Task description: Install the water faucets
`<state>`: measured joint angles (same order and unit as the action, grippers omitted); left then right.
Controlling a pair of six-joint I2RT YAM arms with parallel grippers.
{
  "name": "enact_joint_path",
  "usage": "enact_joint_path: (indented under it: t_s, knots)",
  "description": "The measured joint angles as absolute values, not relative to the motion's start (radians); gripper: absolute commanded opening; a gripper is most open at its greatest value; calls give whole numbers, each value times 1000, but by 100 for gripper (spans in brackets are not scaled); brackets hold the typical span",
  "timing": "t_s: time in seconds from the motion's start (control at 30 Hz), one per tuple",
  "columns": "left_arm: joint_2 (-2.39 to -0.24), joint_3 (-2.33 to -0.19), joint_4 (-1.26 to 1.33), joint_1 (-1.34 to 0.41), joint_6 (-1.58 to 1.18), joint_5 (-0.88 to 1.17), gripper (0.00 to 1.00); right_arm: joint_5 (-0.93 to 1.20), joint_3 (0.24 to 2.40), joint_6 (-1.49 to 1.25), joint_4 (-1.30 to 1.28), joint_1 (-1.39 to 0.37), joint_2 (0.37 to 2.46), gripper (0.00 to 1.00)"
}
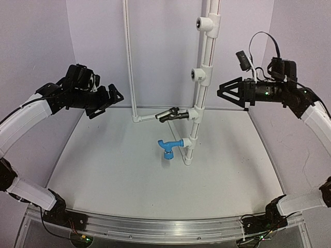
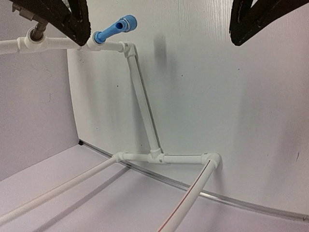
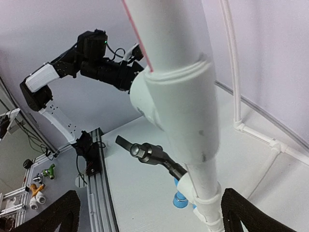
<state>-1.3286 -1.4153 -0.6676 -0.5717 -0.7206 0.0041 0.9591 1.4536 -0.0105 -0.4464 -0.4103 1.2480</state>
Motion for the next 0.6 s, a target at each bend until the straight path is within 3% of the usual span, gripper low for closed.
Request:
enact_joint_path:
  t_s: [0.27, 0.6]
  knots:
    - [-1378, -1419, -791, -367, -786, 174, 100, 983, 1449, -17, -508, -159, 1218, 98]
    - [-1387, -1345, -843, -302, -786, 180, 100, 890, 1336, 191, -642, 90, 1372, 98]
